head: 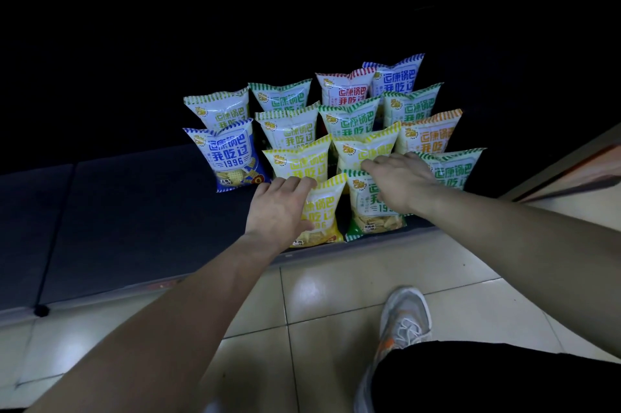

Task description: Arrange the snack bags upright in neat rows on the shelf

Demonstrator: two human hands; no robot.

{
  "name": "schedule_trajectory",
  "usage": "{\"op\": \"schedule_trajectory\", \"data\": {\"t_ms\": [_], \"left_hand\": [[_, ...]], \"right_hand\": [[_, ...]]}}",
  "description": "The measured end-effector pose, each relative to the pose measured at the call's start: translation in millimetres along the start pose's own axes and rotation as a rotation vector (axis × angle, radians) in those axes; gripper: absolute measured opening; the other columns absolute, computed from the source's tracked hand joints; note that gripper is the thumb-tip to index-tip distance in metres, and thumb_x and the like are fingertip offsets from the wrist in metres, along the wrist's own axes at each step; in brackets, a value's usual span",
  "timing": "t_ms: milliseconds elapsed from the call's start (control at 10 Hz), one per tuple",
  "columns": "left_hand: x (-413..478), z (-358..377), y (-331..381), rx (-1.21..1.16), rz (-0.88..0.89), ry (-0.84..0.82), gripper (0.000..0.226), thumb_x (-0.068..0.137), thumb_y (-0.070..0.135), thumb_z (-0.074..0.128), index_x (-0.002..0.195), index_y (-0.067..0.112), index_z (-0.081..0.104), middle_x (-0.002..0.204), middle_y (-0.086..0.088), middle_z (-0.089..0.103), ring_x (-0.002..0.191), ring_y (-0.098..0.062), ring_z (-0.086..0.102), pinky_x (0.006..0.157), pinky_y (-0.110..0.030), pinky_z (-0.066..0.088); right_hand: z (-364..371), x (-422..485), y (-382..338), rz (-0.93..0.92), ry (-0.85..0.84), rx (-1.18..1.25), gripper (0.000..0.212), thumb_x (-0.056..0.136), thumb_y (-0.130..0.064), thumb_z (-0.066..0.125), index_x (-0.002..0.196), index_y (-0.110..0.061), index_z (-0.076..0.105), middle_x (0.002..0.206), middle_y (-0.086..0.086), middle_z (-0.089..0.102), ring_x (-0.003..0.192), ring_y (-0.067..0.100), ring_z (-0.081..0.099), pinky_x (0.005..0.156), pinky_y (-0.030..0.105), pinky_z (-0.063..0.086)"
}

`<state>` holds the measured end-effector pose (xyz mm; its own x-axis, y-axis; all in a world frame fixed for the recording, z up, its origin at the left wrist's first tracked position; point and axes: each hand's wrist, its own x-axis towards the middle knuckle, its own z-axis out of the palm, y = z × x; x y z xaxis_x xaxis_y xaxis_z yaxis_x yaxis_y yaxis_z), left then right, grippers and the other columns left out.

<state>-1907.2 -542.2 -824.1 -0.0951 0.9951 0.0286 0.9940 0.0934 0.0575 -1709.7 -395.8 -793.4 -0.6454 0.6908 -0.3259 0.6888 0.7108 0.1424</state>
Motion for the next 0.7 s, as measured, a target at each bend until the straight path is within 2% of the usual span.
{"op": "schedule_trajectory", "data": {"t_ms": [200, 400, 500, 700], "left_hand": [[2, 2, 7, -0.053, -0.044, 0.007, 0.076, 0.067, 0.053, 0.080, 0.129, 0.033, 0.042, 0.122, 0.007, 0.058, 0.114, -0.021, 0.051, 0.094, -0.038, 0.036], [3, 3, 8, -0.054, -0.037, -0.026, 0.080, 0.069, 0.055, 0.077, 0.133, 0.031, 0.037, 0.126, 0.006, 0.054, 0.118, -0.021, 0.049, 0.096, -0.038, 0.035], [5, 0, 7, -0.067, -0.048, -0.081, 0.084, 0.070, 0.057, 0.075, 0.138, 0.030, 0.033, 0.131, 0.005, 0.052, 0.122, -0.021, 0.046, 0.100, -0.039, 0.035], [5, -8, 11, -0.040, -0.058, -0.117, 0.096, 0.072, 0.066, 0.068, 0.147, 0.026, 0.024, 0.142, 0.003, 0.044, 0.131, -0.021, 0.038, 0.108, -0.041, 0.030]], "right_hand": [[5, -2, 2, 0.003, 0.057, -0.004, 0.058, 0.080, -0.008, 0.069, 0.129, -0.024, 0.044, 0.120, 0.003, 0.059, 0.113, 0.027, 0.054, 0.092, 0.040, 0.039], [5, 0, 4, 0.023, 0.007, 0.053, 0.060, 0.080, -0.007, 0.065, 0.133, -0.022, 0.042, 0.125, 0.005, 0.055, 0.116, 0.027, 0.051, 0.095, 0.041, 0.041], [1, -1, 3, 0.024, -0.008, 0.083, 0.062, 0.077, -0.010, 0.065, 0.133, -0.020, 0.042, 0.126, 0.006, 0.054, 0.118, 0.028, 0.050, 0.097, 0.042, 0.041], [-7, -4, 5, 0.022, 0.017, 0.136, 0.070, 0.079, -0.037, 0.068, 0.139, -0.019, 0.037, 0.134, 0.008, 0.047, 0.124, 0.029, 0.045, 0.097, 0.043, 0.041]]}}
